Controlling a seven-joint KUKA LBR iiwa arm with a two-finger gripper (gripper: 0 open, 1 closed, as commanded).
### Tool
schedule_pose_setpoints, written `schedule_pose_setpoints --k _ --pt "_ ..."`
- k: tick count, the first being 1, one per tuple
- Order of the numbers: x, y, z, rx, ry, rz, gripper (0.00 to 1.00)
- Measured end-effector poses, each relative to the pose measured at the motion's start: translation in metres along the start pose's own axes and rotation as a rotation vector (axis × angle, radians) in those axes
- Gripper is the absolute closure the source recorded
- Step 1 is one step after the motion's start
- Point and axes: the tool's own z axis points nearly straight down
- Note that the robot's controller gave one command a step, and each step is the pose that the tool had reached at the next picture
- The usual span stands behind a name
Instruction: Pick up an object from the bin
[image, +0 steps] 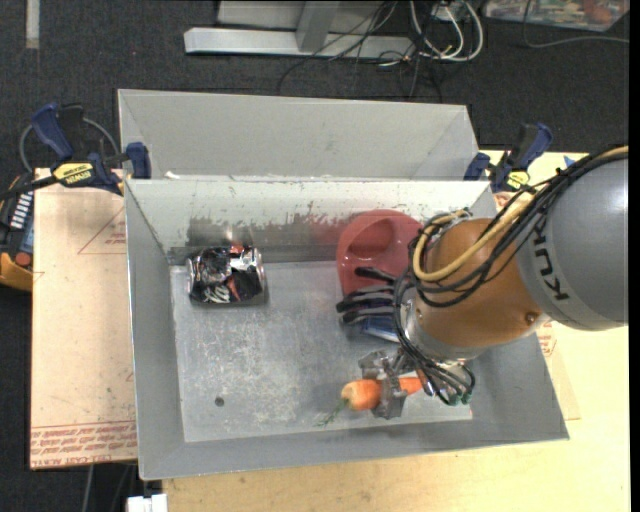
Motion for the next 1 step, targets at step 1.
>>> schedule_pose_setpoints --k 1 --pt "0.0007 0.0006 -0.0126 -0.001 0.002 0.001 1.00"
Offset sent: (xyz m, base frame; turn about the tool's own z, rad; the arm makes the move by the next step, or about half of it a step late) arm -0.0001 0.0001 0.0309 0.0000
